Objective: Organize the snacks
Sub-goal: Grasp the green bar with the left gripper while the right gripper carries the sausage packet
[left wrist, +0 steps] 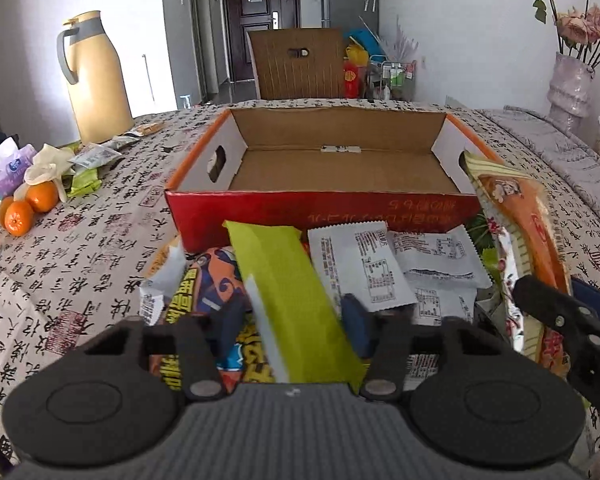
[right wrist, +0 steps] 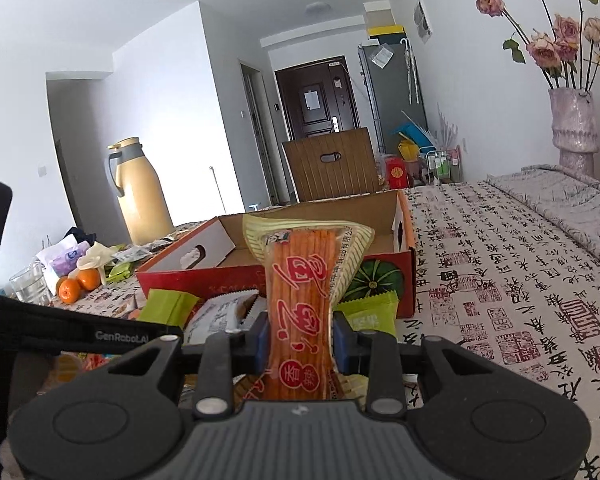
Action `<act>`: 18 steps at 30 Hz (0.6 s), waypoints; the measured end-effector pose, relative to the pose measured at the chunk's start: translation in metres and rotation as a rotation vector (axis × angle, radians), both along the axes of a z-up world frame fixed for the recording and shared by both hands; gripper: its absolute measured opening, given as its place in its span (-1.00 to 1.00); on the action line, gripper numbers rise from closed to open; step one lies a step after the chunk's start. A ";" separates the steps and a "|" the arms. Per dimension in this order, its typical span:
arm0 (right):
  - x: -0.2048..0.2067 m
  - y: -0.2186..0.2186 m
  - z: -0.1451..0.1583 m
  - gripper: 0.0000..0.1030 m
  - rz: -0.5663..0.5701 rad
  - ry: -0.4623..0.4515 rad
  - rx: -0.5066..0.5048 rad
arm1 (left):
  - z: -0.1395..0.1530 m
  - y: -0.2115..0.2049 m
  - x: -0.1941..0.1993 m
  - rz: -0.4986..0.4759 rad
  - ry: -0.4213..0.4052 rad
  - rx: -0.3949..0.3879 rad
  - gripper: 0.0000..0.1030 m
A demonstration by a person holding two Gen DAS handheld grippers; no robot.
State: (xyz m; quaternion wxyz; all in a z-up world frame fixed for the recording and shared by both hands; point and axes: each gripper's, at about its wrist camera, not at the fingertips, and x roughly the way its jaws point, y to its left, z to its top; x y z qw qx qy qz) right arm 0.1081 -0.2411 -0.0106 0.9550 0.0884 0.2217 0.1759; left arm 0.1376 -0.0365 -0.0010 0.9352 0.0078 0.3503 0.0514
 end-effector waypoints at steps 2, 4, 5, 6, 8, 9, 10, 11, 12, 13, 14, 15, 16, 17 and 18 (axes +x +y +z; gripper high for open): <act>0.003 0.000 -0.002 -0.41 0.002 0.008 0.003 | 0.000 0.000 0.000 -0.008 -0.001 0.004 -0.17; 0.005 0.000 -0.003 -0.41 0.005 0.011 0.005 | 0.000 -0.001 0.001 -0.009 -0.005 0.006 -0.19; 0.006 0.001 -0.003 -0.41 0.005 0.012 0.007 | 0.000 0.001 0.001 -0.007 -0.005 0.001 -0.19; 0.007 0.000 -0.003 -0.41 0.005 0.013 0.009 | 0.000 0.001 0.002 -0.006 -0.006 -0.003 -0.20; 0.009 0.000 -0.004 -0.41 0.003 0.016 0.012 | 0.002 0.002 0.002 -0.007 -0.007 -0.006 -0.20; 0.009 0.000 -0.003 -0.41 0.004 0.016 0.013 | 0.003 0.002 0.002 -0.008 -0.009 -0.007 -0.20; 0.009 0.001 -0.002 -0.41 0.004 0.014 0.014 | 0.004 0.002 0.001 -0.009 -0.012 -0.010 -0.20; 0.009 0.001 -0.001 -0.41 0.003 0.011 0.016 | 0.005 0.003 0.001 -0.009 -0.015 -0.012 -0.20; 0.010 0.001 0.000 -0.41 0.001 0.009 0.017 | 0.006 0.004 0.001 -0.009 -0.020 -0.015 -0.20; 0.011 0.001 0.002 -0.41 0.000 0.006 0.018 | 0.009 0.005 0.001 -0.011 -0.024 -0.016 -0.20; 0.011 0.001 0.004 -0.41 -0.001 0.003 0.020 | 0.012 0.005 0.001 -0.015 -0.030 -0.017 -0.20; 0.012 0.001 0.006 -0.41 -0.003 0.002 0.022 | 0.014 0.005 0.000 -0.020 -0.035 -0.018 -0.20; 0.012 0.002 0.009 -0.41 -0.002 -0.001 0.024 | 0.018 0.006 0.001 -0.024 -0.041 -0.020 -0.20; 0.013 0.002 0.011 -0.41 -0.003 -0.006 0.024 | 0.022 0.006 0.000 -0.029 -0.051 -0.021 -0.20; 0.014 0.003 0.014 -0.41 -0.004 -0.011 0.024 | 0.027 0.007 0.000 -0.033 -0.064 -0.021 -0.20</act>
